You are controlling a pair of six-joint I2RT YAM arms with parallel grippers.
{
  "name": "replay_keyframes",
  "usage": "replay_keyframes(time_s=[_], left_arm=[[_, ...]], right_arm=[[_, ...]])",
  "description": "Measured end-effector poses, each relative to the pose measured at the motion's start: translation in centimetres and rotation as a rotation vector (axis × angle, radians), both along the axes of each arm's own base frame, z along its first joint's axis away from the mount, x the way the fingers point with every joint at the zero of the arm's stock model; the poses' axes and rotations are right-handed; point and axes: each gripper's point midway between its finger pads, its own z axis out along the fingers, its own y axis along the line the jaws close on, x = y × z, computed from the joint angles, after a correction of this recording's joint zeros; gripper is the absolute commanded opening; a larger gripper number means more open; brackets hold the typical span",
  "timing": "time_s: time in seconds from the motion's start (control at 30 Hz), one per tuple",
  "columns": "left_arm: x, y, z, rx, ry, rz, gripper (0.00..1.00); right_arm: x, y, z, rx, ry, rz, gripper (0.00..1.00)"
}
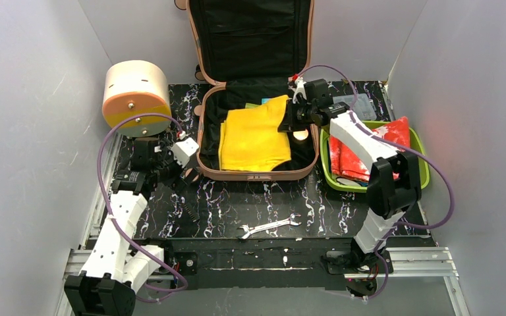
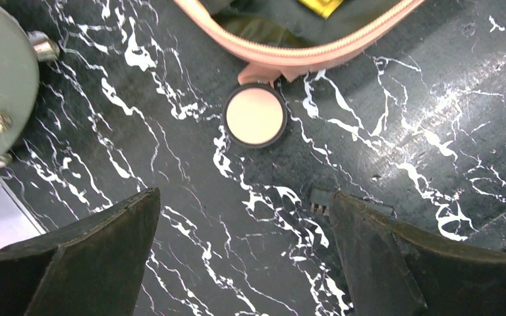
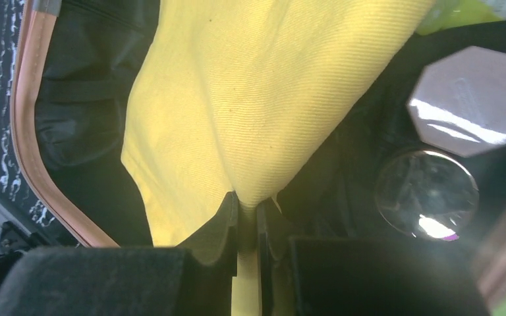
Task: Open, take out, and arrange the luggage
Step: Place the clothes in the bin.
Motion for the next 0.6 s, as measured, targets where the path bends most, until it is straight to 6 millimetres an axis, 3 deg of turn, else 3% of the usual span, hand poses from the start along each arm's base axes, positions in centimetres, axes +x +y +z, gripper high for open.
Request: replay_keyframes(time_s=[0.2,0.47,0.6], left_arm=[[-1.4,0.8,-0.7,-0.037,0.016,0.050,0.99],[-1.9,0.6,-0.7,-0.075,0.017,0.054,0.99],[-2.0,0.4,-0.6,-0.090,0.018,0.052,0.99]], right_arm=[[-0.3,-3.4,1.9,-0.112,-0.056,-0.048,0.01],[-0.3,-10.7,1.0,-0.316,-0.023,-0.182,0.01],[-0.9,-14.0,2.8,-0.393,-0.065,-0.237,0.01]])
